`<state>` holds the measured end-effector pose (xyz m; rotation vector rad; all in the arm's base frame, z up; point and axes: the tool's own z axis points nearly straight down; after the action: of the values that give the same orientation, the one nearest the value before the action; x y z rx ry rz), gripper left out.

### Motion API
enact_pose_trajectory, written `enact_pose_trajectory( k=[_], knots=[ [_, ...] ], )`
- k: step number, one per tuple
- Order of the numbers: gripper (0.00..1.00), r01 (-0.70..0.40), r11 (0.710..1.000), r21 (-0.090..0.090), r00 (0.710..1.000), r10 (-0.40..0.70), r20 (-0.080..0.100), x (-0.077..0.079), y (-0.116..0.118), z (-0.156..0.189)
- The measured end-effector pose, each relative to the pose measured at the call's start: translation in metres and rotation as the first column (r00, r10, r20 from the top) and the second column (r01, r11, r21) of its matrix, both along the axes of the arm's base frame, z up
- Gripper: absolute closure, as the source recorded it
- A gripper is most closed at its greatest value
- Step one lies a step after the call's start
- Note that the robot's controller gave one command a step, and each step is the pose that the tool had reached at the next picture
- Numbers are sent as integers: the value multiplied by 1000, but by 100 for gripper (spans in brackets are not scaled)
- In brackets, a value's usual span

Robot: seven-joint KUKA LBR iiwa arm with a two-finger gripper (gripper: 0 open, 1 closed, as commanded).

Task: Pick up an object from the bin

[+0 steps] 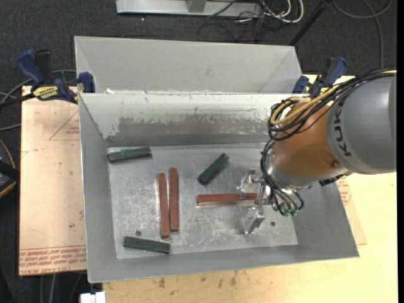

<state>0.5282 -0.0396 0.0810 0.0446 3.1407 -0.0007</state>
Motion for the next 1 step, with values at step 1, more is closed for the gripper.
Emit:
enact_pose_trajectory(
  k=[1],
  knots=[
    [100,1,1000,-1,999,-1,38,8,1,1]
  ],
)
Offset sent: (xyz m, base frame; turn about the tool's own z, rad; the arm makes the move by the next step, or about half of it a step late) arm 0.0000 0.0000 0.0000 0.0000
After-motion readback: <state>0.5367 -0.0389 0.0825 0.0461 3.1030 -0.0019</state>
